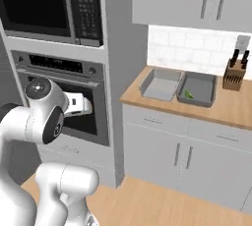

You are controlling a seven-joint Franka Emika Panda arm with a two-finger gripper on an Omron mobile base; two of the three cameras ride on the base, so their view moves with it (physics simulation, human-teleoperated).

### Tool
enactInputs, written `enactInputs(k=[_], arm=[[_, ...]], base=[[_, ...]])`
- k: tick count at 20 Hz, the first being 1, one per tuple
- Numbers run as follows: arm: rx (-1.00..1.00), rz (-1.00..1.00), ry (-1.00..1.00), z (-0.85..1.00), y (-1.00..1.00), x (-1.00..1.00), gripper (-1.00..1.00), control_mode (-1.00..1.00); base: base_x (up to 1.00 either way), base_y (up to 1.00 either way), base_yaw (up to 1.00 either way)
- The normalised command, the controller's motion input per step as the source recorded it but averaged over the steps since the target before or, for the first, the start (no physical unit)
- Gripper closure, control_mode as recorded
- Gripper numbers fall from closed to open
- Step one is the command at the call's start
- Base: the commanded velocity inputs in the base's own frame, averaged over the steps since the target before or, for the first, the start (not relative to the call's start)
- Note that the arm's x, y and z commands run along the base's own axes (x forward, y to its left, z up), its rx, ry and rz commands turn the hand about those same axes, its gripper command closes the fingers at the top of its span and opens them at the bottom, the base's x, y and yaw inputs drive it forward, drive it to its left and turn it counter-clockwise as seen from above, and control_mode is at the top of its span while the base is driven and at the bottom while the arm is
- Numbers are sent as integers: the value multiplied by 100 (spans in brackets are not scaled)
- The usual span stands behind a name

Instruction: Place one lemon wedge and one chicken drumstick in each tupperware on the nearby counter, to pack two identical lunches.

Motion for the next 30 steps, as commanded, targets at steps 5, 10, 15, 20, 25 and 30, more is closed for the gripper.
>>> enactInputs(k=[5, 10, 15, 20, 25, 30], arm=[[0, 0, 0, 0, 0, 0, -100, 100], [0, 0, 0, 0, 0, 0, -100, 100], [0, 0, 0, 0, 0, 0, -100, 100], [0, 0, 0, 0, 0, 0, -100, 100], [0, 0, 0, 0, 0, 0, -100, 100], [0, 0, 0, 0, 0, 0, -100, 100]], base=[[-89, 100, 62], [-82, 100, 61], [-79, 100, 62], [-84, 100, 55], [-52, 100, 45], [59, 100, 17]])
